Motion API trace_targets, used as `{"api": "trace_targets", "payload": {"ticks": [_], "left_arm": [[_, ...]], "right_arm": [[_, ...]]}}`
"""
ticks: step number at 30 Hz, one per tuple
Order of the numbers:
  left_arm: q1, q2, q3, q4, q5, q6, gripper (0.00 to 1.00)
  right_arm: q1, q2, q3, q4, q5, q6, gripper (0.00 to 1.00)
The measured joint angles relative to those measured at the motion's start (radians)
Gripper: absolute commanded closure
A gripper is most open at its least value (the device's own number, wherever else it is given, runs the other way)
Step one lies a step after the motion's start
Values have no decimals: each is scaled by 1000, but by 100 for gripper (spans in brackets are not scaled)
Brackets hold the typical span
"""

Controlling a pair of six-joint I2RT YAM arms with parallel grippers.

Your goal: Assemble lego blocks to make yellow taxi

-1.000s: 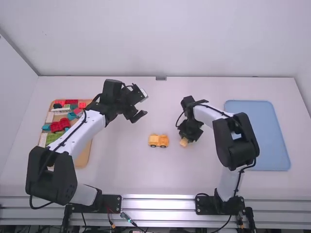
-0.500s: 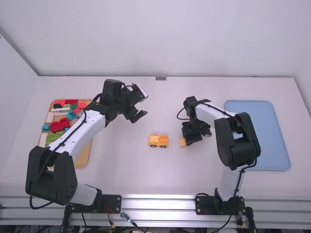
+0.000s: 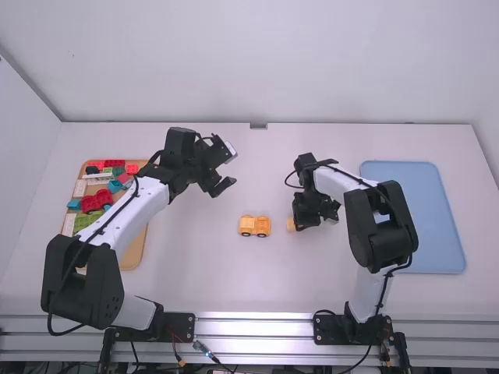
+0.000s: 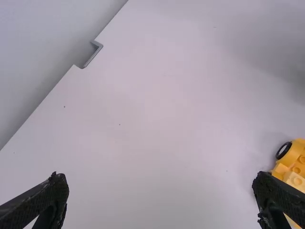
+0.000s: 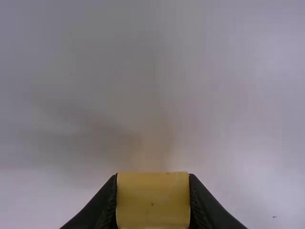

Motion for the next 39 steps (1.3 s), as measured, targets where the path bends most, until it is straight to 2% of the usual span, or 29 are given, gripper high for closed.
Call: {"api": "trace_targets", "payload": {"ticks": [9,14,15,16,18,19,21,23,24,26,29,30,39], "left_arm": [[0,0,0,0,0,0,1],[0,0,0,0,0,0,1],[0,0,0,0,0,0,1],[0,0,0,0,0,0,1],[0,0,0,0,0,0,1],[0,0,0,0,0,0,1],[0,0,0,0,0,0,1],[0,0,0,0,0,0,1],[0,0,0,0,0,0,1],[0,0,0,0,0,0,1],[0,0,0,0,0,0,1],[0,0,0,0,0,0,1],[0,0,0,0,0,0,1]], "right_arm": [[0,0,1,-3,4,8,83],[0,-1,-16,79,-3,11,85],[0,-2,-32,108,-11,11,83],[0,-2,-38,117,-15,10,75],[0,-2,-63,140,-34,10,50],[0,-2,-74,148,-40,5,44],[-1,-2,-80,149,-50,-9,39],[-4,-2,-81,147,-55,-21,37],[-8,-2,-81,151,-63,-29,31],[-12,-2,-81,152,-68,-42,26],[-15,-2,-81,157,-73,-58,4],[-16,-2,-81,155,-77,-64,1],[-43,-2,-82,206,-165,-166,1]]}}
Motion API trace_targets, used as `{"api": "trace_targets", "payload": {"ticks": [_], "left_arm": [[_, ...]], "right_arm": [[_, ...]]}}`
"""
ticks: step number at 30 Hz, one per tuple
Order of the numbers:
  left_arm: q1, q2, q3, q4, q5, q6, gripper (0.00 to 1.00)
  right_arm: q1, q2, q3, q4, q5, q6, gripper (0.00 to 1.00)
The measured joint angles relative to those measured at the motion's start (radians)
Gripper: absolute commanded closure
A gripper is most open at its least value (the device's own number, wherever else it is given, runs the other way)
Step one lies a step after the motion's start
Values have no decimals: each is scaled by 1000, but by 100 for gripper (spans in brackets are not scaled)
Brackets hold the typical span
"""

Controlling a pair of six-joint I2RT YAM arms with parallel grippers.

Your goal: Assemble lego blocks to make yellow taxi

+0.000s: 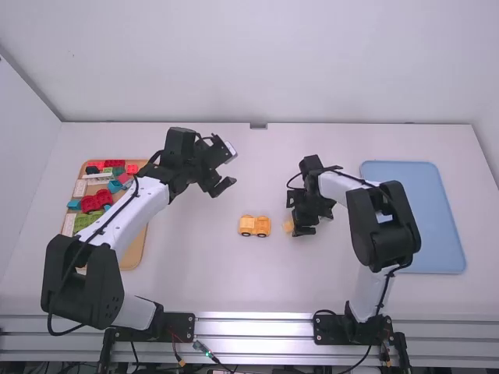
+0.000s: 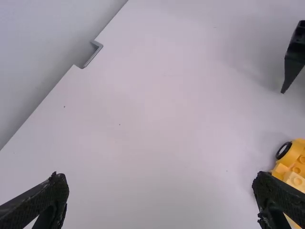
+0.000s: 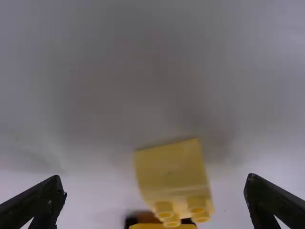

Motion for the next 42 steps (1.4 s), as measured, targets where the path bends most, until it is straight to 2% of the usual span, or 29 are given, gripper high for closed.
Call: {"api": "trace_targets", "payload": {"ticks": [5,10,16,17,21,31,34,39,42], "left_arm": [[0,0,0,0,0,0,1],[0,0,0,0,0,0,1],[0,0,0,0,0,0,1],[0,0,0,0,0,0,1],[0,0,0,0,0,0,1],[0,0,0,21,-3,0,1],[0,0,0,31,-9,0,1],[0,0,0,31,-12,0,1],[0,0,0,23,-12,0,1]], "right_arm": [[-39,0,0,-15,-66,-118,1],[-92,0,50,-102,-128,-272,1],[-139,0,193,-245,-179,-543,1],[-146,0,238,-286,-185,-640,1],[-153,0,335,-343,-117,-853,1],[-188,0,354,-232,365,-1042,1],[-202,0,354,-193,422,-1062,1],[-208,0,354,-112,378,-1225,1],[-208,0,354,-72,248,-1464,1]]}}
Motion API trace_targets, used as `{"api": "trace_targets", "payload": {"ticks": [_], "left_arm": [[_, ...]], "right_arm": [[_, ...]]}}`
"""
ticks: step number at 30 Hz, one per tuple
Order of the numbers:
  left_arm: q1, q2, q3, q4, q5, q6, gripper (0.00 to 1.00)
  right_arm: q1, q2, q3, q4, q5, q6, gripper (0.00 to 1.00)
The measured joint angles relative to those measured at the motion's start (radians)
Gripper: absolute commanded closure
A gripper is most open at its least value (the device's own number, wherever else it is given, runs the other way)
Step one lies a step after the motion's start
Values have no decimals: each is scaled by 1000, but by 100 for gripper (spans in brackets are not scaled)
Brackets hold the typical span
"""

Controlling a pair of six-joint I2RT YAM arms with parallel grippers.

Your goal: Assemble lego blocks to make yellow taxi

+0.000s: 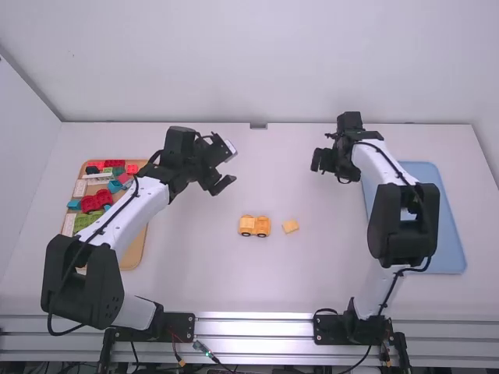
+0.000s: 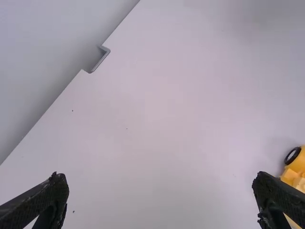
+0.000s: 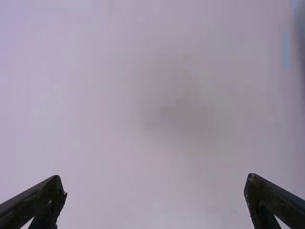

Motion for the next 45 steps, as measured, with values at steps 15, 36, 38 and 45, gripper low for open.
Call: {"api": "trace_targets", "payload": {"ticks": [15,36,38,45], "left_arm": [[0,0,0,-103,41,113,1],[0,6,-220,-84,425,716,1],[0,21,-221,-69,449,726,1],[0,133,-221,70,535,683,1]], "right_arm": [[156,-309,-46,-95,-528,-1010,1],[283,-301,-454,193,-553,-1501,1],[254,-301,-462,198,-584,-1535,1],[103,-274,-492,202,-687,-1642,1]]}}
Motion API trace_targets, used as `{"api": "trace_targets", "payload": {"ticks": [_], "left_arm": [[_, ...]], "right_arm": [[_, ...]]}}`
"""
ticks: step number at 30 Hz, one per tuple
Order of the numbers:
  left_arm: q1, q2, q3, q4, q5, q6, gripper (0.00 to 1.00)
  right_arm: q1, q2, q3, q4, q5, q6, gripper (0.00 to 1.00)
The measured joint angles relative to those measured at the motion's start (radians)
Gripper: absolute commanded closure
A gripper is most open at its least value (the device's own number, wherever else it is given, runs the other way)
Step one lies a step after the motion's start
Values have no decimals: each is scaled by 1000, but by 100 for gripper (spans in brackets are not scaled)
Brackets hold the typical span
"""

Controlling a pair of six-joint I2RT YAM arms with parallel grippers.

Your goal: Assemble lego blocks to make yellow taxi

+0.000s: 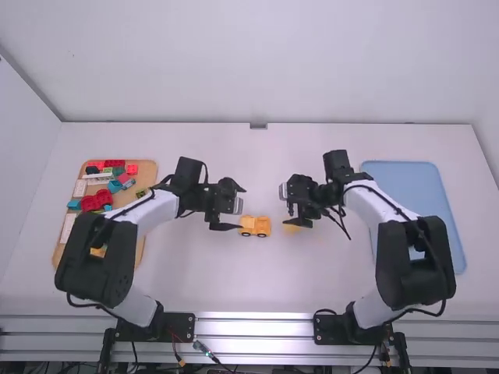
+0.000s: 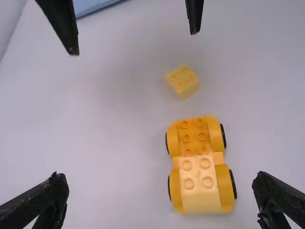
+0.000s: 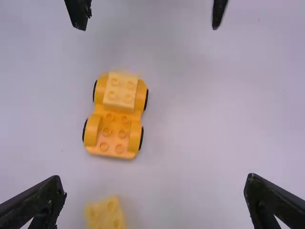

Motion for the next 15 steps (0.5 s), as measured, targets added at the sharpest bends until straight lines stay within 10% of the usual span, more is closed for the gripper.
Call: {"api": "trace_targets", "payload": {"ticks": [15], "left_arm": [[0,63,0,24,66,-26,1]], "right_arm": [[-84,309,33,-88,-102,-196,1]]}}
